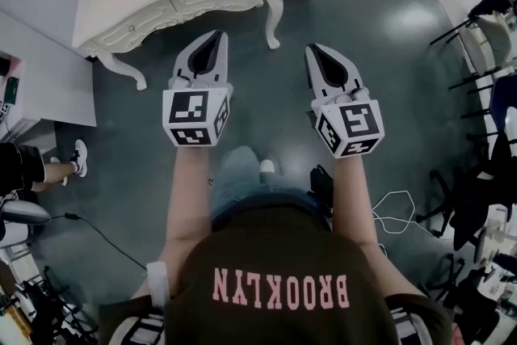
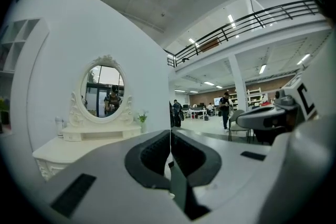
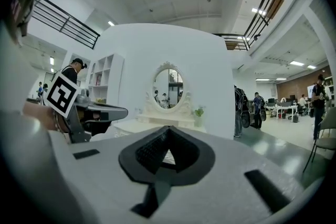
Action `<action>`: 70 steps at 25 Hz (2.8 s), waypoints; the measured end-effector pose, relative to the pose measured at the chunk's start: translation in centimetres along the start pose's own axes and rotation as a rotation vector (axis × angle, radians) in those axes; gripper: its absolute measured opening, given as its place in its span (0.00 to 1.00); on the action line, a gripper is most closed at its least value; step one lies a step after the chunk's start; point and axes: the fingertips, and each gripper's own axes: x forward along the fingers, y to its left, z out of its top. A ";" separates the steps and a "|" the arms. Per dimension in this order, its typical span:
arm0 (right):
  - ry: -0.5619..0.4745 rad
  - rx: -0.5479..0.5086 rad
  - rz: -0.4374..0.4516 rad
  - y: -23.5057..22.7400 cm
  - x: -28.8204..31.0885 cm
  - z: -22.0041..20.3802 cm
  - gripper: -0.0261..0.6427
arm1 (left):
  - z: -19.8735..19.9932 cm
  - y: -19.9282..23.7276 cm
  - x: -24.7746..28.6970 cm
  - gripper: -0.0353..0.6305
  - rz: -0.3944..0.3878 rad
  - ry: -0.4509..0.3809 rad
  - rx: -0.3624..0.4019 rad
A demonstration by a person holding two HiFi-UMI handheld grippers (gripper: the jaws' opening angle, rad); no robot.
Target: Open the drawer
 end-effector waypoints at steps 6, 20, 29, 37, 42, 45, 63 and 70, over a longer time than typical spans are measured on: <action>0.030 0.014 0.010 -1.4 2.3 -1.4 0.03 | -1.7 1.0 2.6 0.06 0.013 0.047 0.003; 0.113 0.012 -0.017 -7.1 12.0 -3.8 0.03 | -5.5 6.5 13.5 0.06 0.020 0.131 -0.031; 0.199 0.007 0.018 -9.4 21.6 -6.5 0.03 | -10.2 11.7 21.3 0.06 0.036 0.228 -0.097; 0.293 0.079 -0.007 -12.8 28.6 -10.4 0.03 | -15.9 15.5 27.3 0.06 0.040 0.338 -0.175; 0.359 0.108 -0.003 -13.9 32.6 -13.6 0.03 | -19.6 17.3 30.5 0.06 0.035 0.416 -0.205; 0.399 0.113 0.004 -14.3 34.3 -15.5 0.03 | -21.9 17.5 31.7 0.06 0.022 0.472 -0.212; 0.579 0.235 -0.041 -16.7 37.9 -27.6 0.03 | -32.1 20.4 35.7 0.25 0.118 0.665 -0.251; 0.600 0.253 -0.035 -16.3 38.7 -28.7 0.03 | -34.8 21.4 37.2 0.25 0.176 0.713 -0.262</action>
